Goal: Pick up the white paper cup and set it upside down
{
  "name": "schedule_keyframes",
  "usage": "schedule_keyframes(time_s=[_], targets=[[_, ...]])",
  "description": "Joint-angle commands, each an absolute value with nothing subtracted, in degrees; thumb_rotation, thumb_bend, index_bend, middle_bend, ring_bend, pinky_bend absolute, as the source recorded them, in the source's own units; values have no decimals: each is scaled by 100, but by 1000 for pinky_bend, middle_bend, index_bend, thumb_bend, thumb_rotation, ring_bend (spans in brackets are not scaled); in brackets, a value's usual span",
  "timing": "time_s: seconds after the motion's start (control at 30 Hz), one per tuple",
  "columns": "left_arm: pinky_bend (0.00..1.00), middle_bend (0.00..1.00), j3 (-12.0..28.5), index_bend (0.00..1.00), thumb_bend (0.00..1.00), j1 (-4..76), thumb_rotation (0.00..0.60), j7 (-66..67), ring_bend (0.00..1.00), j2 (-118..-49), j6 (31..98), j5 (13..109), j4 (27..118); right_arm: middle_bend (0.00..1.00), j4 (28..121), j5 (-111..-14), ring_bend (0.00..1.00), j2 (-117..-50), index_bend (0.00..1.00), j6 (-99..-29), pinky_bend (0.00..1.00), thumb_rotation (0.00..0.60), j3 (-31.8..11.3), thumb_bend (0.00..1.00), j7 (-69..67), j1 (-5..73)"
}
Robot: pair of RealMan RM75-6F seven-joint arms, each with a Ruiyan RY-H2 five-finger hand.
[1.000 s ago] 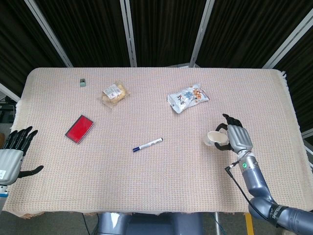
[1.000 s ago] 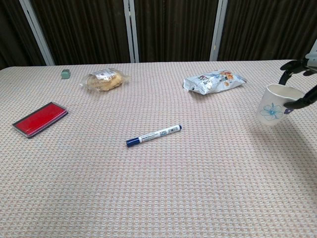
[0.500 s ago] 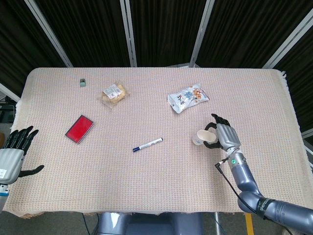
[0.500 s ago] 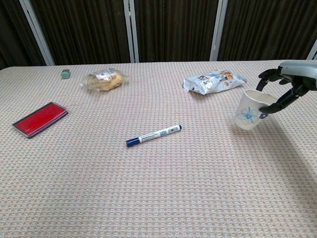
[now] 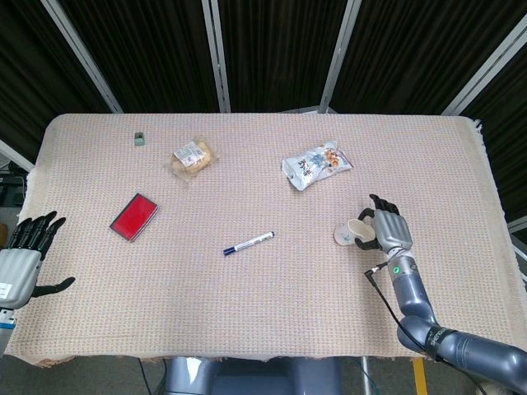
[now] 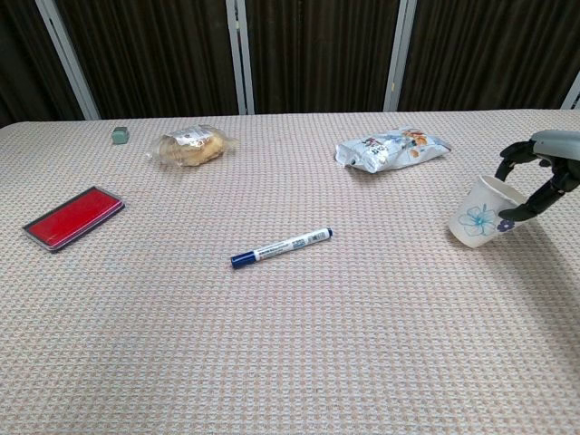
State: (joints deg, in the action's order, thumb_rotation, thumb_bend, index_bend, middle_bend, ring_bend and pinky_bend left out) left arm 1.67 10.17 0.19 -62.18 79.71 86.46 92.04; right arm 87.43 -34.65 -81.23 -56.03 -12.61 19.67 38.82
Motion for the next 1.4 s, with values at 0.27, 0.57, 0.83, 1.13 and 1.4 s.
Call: schedule_keyframes(time_s=[0.27, 0.57, 0.83, 1.13, 1.4], targets=[[0, 0, 163, 0, 35, 1018, 600, 10, 0, -6213, 7970, 8647, 9207, 0, 8520, -2811, 0, -8023, 274, -5854, 0, 600, -1097, 177, 2552, 3843], [0, 0, 168, 0, 36, 1018, 600, 50, 0, -6219, 7973, 8631, 9224, 0, 8469, -2581, 0, -8018, 0, -5970, 0, 600, -902, 150, 3078, 3890], [0, 0, 166, 0, 38, 1019, 600, 29, 0, -6216, 7971, 8632, 9224, 0, 8341, -3382, 0, -8411, 108, -6504, 0, 600, -856, 71, 2949, 3779], [0, 0, 164, 0, 42, 1026, 600, -19, 0, -6210, 7962, 8639, 9214, 0, 7910, -3838, 0, -8985, 233, -6876, 0, 600, -851, 69, 3235, 3842], [0, 0, 165, 0, 46, 1027, 600, -44, 0, -6211, 7961, 8639, 9209, 0, 7372, -4010, 0, -9389, 287, -6913, 0, 600, -932, 79, 3441, 3929]])
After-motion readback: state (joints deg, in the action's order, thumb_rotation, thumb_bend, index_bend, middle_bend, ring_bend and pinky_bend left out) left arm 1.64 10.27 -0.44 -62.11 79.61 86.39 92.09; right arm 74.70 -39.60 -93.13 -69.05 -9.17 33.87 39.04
